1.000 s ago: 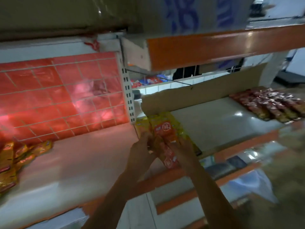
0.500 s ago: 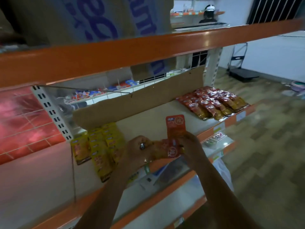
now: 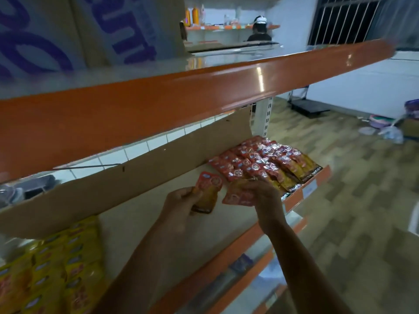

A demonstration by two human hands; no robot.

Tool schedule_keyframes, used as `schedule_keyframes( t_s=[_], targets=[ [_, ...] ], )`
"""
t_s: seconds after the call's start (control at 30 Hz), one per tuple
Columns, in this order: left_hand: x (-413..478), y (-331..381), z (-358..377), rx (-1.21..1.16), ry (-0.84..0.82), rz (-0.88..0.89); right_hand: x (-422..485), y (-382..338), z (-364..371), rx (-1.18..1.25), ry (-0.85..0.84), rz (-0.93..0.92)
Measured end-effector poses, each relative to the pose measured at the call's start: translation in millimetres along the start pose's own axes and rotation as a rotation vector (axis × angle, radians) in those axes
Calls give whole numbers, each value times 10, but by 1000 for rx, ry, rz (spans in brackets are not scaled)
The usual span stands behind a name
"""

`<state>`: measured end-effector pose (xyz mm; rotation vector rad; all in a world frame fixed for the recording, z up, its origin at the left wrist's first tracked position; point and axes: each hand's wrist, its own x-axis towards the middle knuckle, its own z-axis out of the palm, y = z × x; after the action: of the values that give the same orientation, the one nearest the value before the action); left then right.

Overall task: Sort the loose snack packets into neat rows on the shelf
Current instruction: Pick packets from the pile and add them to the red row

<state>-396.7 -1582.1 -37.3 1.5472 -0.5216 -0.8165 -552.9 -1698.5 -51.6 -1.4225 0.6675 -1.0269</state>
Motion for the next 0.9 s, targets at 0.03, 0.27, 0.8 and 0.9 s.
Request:
schedule_keyframes(
  t_s=[0.03,0.27,0.8,0.9],
  targets=[
    [56,-6,49,6,-7,-15,57,33,-29,-18,-24,-28],
    [359,-149,492,-46,-22,-134,481,272,-275,-79,-100,-84],
    [709,-335,1274,60,246,-124,1456,422,-856,-292,-256,-108],
    [697,-440,1374,303,309,-99,1547,494,-928,-142,-372,-16]
  ],
)
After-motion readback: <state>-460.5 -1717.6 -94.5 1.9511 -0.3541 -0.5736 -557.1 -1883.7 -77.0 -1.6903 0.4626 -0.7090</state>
